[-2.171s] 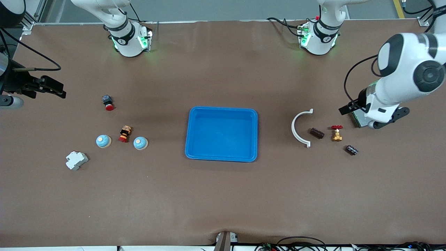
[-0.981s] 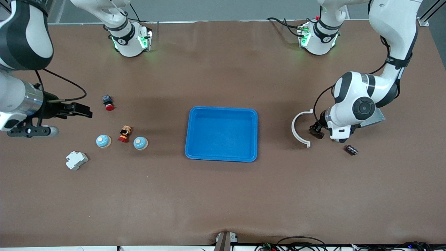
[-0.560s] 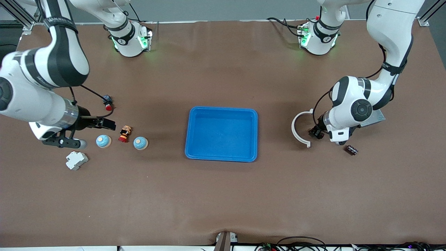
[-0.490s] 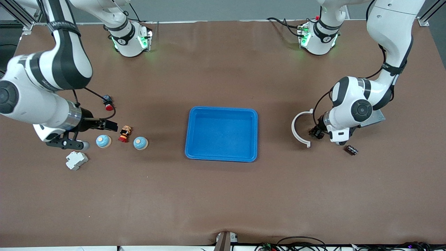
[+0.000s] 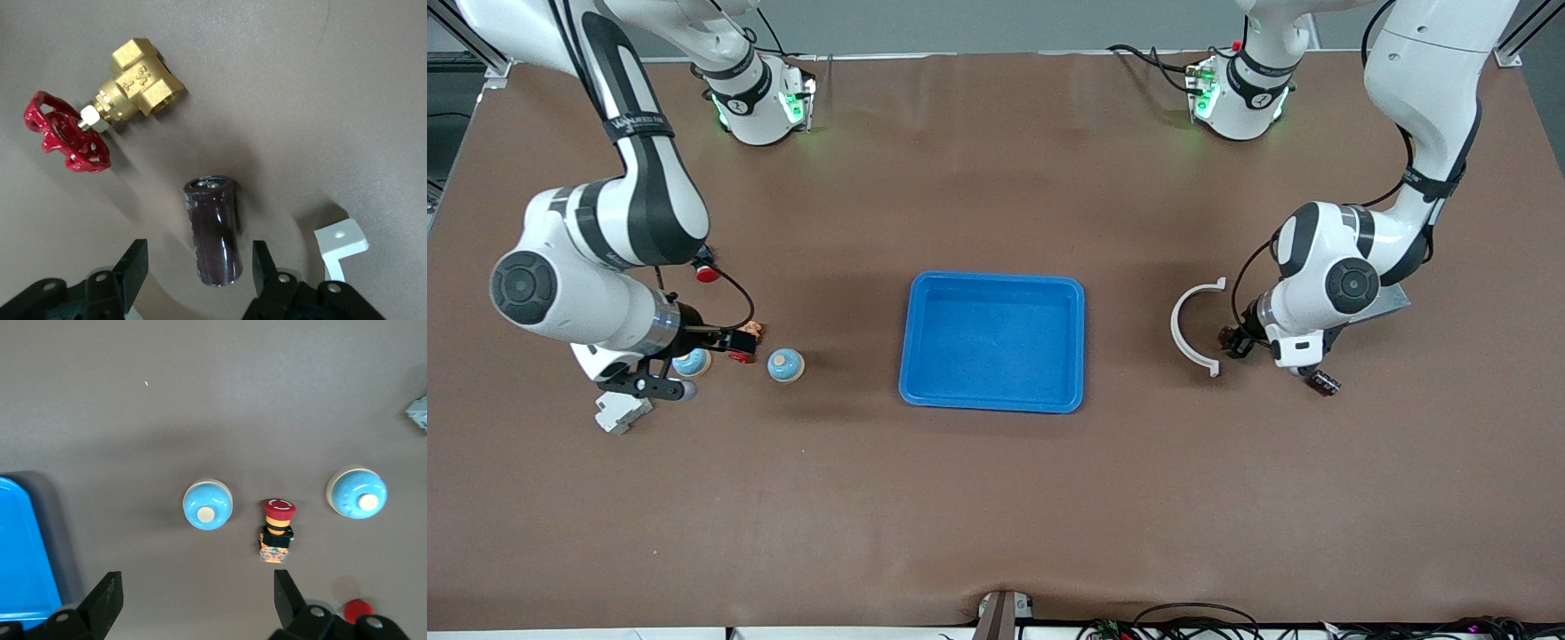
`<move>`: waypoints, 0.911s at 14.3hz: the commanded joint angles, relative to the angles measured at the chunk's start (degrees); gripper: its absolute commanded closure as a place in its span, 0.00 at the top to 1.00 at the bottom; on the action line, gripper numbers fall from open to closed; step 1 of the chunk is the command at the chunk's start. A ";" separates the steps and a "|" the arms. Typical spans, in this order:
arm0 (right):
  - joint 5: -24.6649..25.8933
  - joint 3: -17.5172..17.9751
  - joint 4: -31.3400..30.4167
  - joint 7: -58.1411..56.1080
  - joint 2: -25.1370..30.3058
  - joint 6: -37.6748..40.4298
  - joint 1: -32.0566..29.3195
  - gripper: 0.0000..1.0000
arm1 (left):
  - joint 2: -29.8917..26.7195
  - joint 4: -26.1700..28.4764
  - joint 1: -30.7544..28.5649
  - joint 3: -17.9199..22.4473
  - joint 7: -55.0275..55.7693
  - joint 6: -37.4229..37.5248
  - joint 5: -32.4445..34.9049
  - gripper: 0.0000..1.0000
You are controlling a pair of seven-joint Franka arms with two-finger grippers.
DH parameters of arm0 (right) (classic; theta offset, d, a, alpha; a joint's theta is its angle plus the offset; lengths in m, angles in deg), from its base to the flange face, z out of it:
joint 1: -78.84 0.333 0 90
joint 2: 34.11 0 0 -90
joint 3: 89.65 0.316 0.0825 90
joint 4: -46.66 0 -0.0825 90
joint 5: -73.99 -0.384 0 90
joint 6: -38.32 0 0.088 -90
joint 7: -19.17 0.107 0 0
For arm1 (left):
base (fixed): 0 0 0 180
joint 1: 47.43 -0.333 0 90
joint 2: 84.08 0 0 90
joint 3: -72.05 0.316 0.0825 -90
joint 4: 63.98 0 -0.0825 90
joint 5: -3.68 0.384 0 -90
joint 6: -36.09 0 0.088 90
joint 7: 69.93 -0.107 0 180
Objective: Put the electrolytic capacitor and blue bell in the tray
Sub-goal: 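Grasp the brown capacitor with the left gripper while the right gripper lowers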
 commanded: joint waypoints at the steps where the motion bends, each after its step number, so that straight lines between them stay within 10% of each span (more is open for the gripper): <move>1: -0.99 -0.44 -5.30 2.80 1.11 -6.36 3.15 1.00 | 0.29 0.39 -0.16 0.09 1.60 -1.08 2.96 0.68; 9: -0.29 -0.44 -7.25 2.89 -4.25 -11.76 4.57 1.00 | 1.70 0.04 -0.16 0.62 1.86 -2.49 3.32 0.57; 13: 0.15 -0.53 -6.99 2.71 -6.01 -11.93 4.39 1.00 | 2.23 -0.49 -0.07 0.62 1.95 -2.49 3.32 0.25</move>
